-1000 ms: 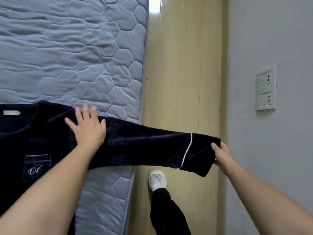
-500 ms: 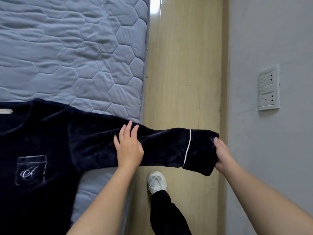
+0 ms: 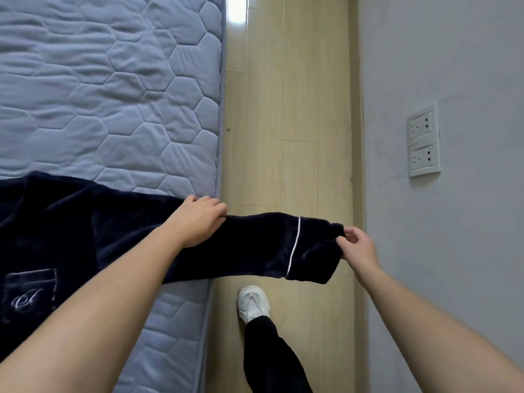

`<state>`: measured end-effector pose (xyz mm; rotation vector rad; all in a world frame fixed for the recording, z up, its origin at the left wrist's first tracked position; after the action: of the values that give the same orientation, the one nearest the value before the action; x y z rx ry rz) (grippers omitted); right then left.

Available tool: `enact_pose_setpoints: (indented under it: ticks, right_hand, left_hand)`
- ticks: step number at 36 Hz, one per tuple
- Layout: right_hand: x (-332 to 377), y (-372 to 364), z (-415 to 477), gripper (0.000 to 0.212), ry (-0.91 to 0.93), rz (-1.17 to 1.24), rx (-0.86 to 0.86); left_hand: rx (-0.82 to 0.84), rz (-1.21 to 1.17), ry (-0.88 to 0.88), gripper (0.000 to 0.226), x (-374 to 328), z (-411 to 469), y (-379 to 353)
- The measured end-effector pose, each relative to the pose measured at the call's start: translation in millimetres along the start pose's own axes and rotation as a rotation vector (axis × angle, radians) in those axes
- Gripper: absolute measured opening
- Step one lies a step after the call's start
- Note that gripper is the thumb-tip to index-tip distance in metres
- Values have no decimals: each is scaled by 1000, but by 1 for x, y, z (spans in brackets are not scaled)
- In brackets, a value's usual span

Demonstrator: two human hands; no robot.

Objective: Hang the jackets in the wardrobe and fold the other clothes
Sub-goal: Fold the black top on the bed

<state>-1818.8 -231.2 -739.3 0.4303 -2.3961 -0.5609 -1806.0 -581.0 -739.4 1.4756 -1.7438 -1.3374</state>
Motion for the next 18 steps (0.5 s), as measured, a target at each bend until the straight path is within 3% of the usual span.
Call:
enact_pose_setpoints:
  ticks: [3, 7, 11, 15, 18]
  right_hand:
    - [-3, -1, 4, 27, -62, -9, 106]
    - [-2, -6, 10, 20, -200, 152, 150]
    - [3, -9, 11, 15, -214, 268, 184]
    - [4, 5, 16, 19, -281, 504, 56]
    - [1, 6, 15, 24, -326, 554, 104]
  left_hand:
    - [45, -27, -35, 29, 9, 2, 2]
    - [230, 64, -124, 53, 18, -2, 0]
    - [348, 70, -153, 62, 19, 4, 3]
    - [457, 75, -89, 38, 36, 14, 13]
    - [416, -16, 85, 24, 63, 20, 21]
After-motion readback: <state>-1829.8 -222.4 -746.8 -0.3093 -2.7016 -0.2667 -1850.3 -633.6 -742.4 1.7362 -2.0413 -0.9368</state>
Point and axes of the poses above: each hand's wrist, its own z-axis towards the middle knuckle, its own y-axis out of the back of the hand, x = y × z, the point moved 3 cm from there along z, towards the middle knuckle, and after that the axes turned 1 degree about -y, right-handed, at the moved point
